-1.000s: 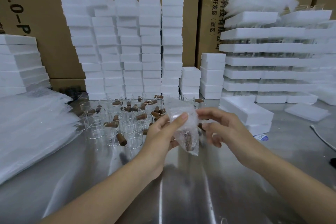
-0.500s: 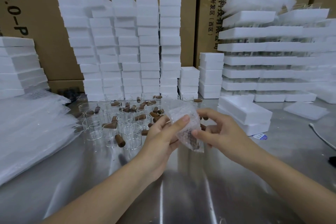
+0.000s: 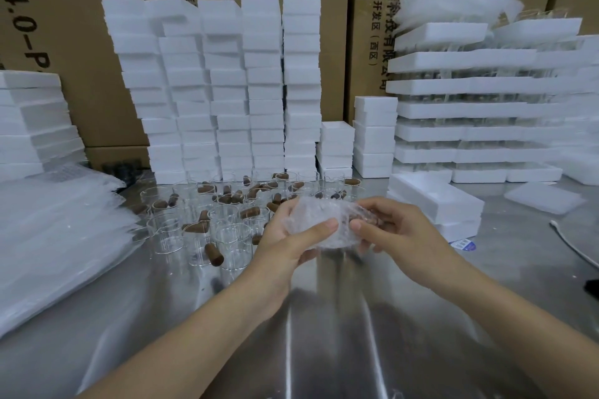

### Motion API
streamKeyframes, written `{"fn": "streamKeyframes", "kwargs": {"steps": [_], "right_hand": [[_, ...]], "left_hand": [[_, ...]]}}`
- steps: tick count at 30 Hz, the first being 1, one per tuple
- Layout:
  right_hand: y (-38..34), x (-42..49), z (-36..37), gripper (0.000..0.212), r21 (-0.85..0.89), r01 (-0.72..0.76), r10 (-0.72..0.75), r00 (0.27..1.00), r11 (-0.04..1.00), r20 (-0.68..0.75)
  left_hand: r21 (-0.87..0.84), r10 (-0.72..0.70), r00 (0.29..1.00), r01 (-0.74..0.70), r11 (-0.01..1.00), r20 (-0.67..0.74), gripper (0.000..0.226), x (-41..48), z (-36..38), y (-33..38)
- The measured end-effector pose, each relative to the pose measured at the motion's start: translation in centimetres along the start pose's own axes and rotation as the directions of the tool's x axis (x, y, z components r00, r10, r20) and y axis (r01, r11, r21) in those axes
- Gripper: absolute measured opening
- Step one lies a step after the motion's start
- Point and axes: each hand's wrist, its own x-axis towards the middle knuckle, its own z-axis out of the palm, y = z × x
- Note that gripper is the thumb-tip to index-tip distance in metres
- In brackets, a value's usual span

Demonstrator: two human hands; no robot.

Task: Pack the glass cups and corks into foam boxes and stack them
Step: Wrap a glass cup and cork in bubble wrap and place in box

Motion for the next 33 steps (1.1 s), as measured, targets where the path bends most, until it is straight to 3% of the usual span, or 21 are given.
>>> {"fn": "streamKeyframes", "kwargs": {"steps": [3, 11, 15, 20, 23, 26, 30, 33], "right_hand": [[0.2, -0.1, -0.3, 0.031, -0.119, 0.063, -0.065, 0.998, 0.991, -0.010], [1.7, -0.7, 0.6, 0.043, -0.297, 0.234, -0.176, 0.962, 0.926, 0.208], [2.5, -0.5, 0.6, 0.043, -0.335, 0.249, -0.168, 0.953, 0.909, 0.251], [2.0, -0.2, -0.6, 0.046, -0.391, 0.256, -0.170, 0.956, 0.884, 0.241], [2.1, 0.6, -2.9, 0.055, -0.438, 0.176, -0.132, 0.983, 0.882, 0.131], [3.3, 1.6, -5.9, 0.054, -0.594, 0.034, -0.089, 0.994, 0.804, -0.064], [6.0, 1.9, -9.7, 0.060, -0.748, -0.298, 0.096, 0.948, 0.593, -0.302], [7.2, 2.0, -10.9, 0.053, -0.729, -0.381, 0.105, 0.913, 0.569, -0.395]], "left_hand": [[0.028, 0.009, 1.000, -0.010, 1.000, 0.013, 0.066, 0.1, 0.1, -0.2], [0.228, 0.057, 0.995, -0.076, 0.971, 0.086, 0.068, 0.0, -0.4, -1.0], [0.370, 0.085, 0.987, -0.130, 0.920, 0.136, 0.074, -0.3, -0.5, -0.9], [0.466, 0.107, 0.989, -0.145, 0.873, 0.106, 0.064, -0.1, -0.5, -1.0], [0.522, 0.109, 0.991, -0.132, 0.843, 0.074, 0.059, -0.1, -0.7, -1.4], [0.537, 0.099, 0.994, -0.113, 0.836, 0.055, 0.056, -0.1, -0.6, -1.7], [0.507, 0.094, 0.995, -0.090, 0.857, 0.017, 0.052, -0.1, -0.5, -1.8], [0.453, 0.088, 0.996, -0.065, 0.889, -0.028, 0.048, -0.1, -0.3, -1.2]]}}
